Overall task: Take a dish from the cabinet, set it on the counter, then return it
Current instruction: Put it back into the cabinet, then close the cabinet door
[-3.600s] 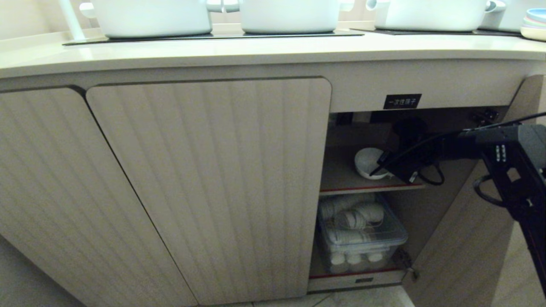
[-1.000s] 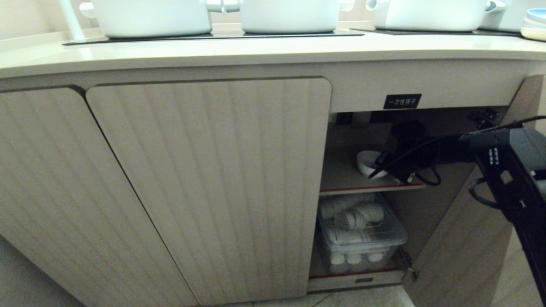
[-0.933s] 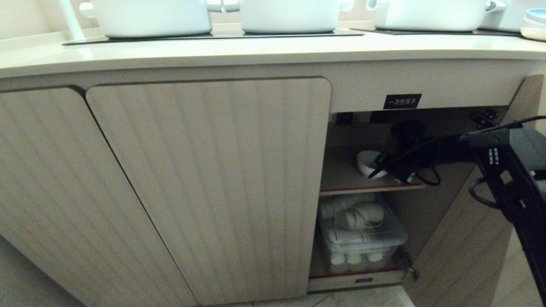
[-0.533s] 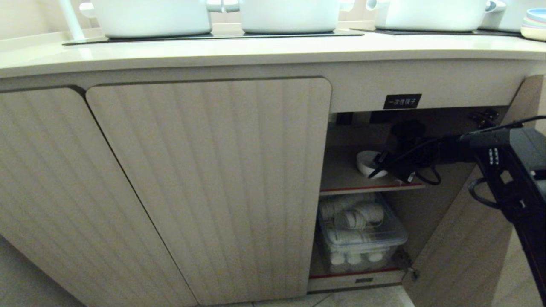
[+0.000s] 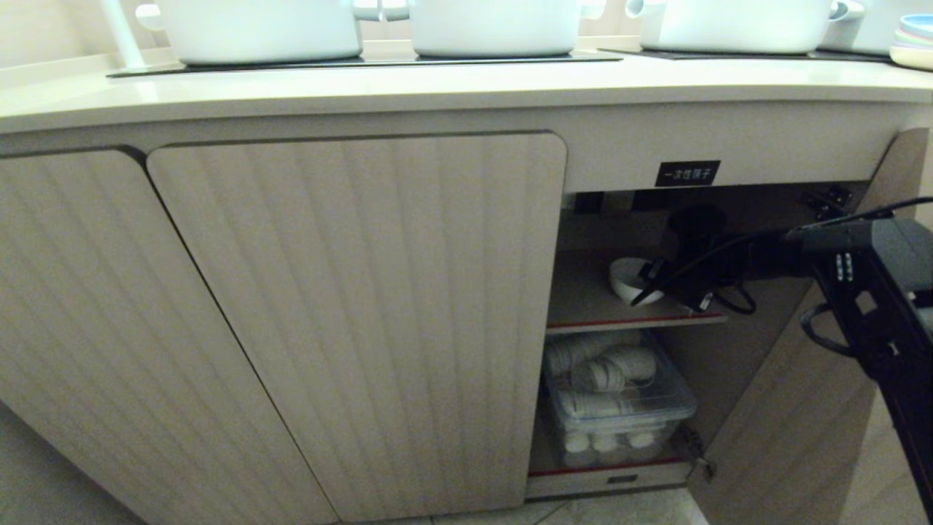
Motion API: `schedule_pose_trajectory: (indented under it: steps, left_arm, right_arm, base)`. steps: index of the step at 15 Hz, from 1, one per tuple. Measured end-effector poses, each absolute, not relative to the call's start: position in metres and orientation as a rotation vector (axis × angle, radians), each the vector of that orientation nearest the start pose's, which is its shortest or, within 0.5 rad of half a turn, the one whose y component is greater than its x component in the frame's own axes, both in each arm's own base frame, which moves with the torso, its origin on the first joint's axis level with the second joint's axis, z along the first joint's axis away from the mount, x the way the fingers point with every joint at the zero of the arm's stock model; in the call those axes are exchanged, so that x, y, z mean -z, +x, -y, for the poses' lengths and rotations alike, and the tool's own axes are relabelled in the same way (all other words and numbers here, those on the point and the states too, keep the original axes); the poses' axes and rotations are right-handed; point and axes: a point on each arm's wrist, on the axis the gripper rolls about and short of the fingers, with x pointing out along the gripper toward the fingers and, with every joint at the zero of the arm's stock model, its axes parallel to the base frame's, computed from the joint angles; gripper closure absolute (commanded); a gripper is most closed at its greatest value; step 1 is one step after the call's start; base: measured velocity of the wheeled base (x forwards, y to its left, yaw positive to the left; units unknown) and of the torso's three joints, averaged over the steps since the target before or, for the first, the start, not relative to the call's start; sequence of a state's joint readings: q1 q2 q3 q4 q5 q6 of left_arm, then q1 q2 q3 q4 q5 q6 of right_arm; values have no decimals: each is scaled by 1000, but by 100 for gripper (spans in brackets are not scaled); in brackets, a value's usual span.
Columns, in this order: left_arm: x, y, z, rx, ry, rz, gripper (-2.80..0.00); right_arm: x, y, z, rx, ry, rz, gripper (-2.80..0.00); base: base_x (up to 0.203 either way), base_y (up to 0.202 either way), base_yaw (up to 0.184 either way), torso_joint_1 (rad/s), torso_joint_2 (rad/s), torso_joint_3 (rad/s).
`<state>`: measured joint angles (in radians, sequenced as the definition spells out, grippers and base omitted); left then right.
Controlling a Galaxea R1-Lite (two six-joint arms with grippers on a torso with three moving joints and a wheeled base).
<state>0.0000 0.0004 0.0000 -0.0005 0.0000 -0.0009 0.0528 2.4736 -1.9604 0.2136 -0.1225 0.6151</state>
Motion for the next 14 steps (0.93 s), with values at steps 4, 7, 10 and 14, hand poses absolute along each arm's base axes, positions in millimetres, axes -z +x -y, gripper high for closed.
schedule_pose_trajectory:
  steps: [4,7,10,14]
  left_arm:
    - [-76,-23,0,0,-1,0,0]
    - [-76,-23,0,0,-1,0,0]
    - [-76,-23,0,0,-1,0,0]
    - [-76,-23,0,0,-1,0,0]
  right_arm:
    - [-102,503,-28,291,475,-630,-280]
    - [-107,507,-32,268,429,-566,-280]
    - [-110,509,-33,260,400,-529,-280]
    - [-110,509,-33,272,355,-518,-280]
  base:
    - [0,0,0,0,0,0]
    - [0,0,0,0,0,0]
    - [0,0,0,0,0,0]
    - [0,0,0,0,0,0]
